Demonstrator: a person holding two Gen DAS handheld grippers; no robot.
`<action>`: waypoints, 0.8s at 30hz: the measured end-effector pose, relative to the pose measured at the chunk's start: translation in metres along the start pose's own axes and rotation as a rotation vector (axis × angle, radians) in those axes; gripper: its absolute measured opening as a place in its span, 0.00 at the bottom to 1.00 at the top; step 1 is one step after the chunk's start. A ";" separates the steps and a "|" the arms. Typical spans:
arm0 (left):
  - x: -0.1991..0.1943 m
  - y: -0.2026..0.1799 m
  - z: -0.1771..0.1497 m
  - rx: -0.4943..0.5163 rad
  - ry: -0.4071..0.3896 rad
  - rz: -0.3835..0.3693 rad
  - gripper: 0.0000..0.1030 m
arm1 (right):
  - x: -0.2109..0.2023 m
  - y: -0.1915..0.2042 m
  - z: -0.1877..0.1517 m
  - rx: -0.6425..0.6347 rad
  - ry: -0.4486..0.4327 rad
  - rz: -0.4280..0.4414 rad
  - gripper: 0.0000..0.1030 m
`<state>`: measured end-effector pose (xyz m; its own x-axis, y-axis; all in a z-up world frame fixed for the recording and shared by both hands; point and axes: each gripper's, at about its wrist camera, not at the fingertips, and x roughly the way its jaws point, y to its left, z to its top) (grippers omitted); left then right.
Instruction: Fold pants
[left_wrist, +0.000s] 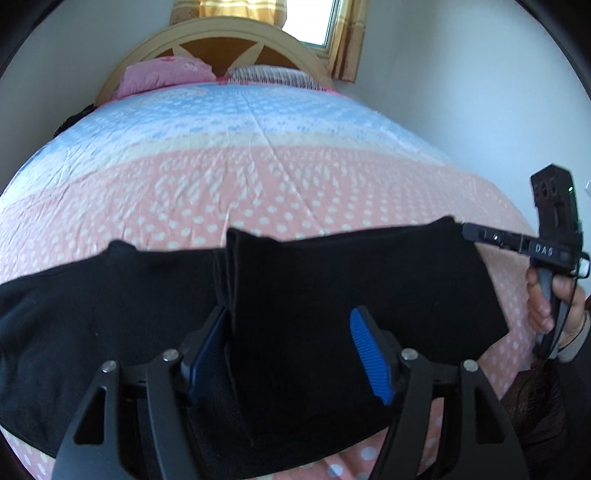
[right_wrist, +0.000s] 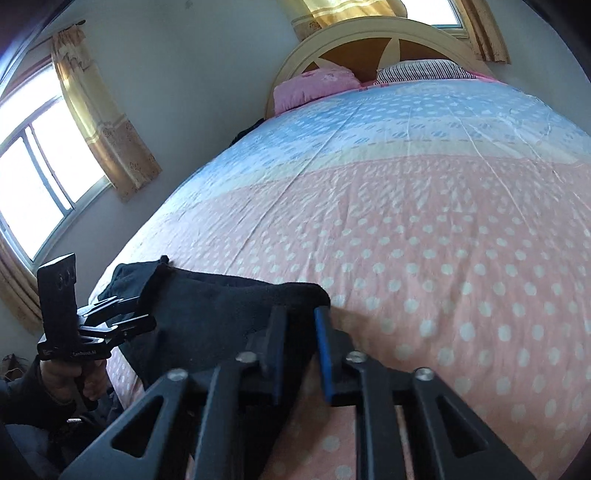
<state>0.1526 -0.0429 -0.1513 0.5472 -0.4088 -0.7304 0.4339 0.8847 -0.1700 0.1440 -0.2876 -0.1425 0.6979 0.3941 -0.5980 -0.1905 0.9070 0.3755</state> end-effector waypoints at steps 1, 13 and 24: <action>0.003 0.001 -0.002 0.005 0.006 0.002 0.68 | -0.002 0.000 0.002 0.006 -0.007 0.002 0.09; -0.001 -0.002 -0.011 0.040 0.000 0.045 0.76 | 0.000 0.010 0.005 -0.064 -0.027 -0.144 0.18; -0.034 0.047 -0.010 -0.111 -0.054 0.025 0.76 | -0.015 0.101 -0.026 -0.274 -0.065 -0.078 0.48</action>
<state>0.1474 0.0149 -0.1413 0.5955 -0.3952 -0.6995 0.3392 0.9129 -0.2270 0.0966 -0.1982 -0.1141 0.7590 0.3191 -0.5676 -0.3077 0.9440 0.1191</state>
